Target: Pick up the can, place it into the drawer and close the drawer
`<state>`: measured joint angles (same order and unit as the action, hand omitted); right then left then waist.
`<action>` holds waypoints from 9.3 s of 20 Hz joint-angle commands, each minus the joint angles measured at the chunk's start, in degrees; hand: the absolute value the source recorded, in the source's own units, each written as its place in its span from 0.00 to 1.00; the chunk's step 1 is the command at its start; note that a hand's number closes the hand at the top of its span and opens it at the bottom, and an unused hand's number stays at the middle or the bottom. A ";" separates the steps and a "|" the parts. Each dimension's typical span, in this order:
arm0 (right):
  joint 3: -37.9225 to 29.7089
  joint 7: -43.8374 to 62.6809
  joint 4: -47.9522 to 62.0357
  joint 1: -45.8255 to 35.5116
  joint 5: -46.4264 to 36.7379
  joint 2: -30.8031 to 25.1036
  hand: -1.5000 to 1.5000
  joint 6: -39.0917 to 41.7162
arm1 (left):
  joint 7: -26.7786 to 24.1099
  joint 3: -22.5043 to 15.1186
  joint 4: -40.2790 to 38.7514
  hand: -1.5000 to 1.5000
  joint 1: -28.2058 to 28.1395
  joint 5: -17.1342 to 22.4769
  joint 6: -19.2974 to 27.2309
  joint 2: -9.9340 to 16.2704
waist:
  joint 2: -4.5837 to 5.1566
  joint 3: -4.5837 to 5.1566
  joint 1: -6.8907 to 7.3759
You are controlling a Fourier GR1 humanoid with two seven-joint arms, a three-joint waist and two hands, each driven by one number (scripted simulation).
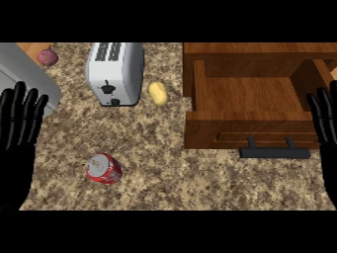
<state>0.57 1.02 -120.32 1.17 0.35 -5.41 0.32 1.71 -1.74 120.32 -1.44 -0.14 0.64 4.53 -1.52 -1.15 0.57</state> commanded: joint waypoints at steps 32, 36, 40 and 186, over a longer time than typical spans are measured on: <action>-9.11 9.76 -4.16 12.74 5.47 -1.06 0.00 3.75 | 7.06 4.65 -15.10 0.00 -1.02 41.58 -55.51 27.02 | 1.48 1.16 -0.81; -8.12 1.56 1.93 13.84 2.00 0.33 0.00 5.35 | 5.36 4.83 -16.94 0.00 -1.54 34.43 -57.47 21.35 | 1.48 1.16 -0.68; -7.08 3.62 1.97 11.69 1.02 1.59 0.00 4.36 | 5.07 5.50 -20.25 0.00 0.71 31.73 -59.43 19.50 | 1.50 1.16 -0.69; -16.51 5.64 -4.40 12.81 5.55 4.05 0.00 10.94 | 13.97 -10.34 -64.81 1.00 70.77 6.24 27.57 -4.53 | 1.66 1.12 -1.85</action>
<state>-16.70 6.79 -125.08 14.95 7.13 -2.12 11.95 15.59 -11.29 59.77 64.74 4.28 27.12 0.02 0.14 -0.04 -1.40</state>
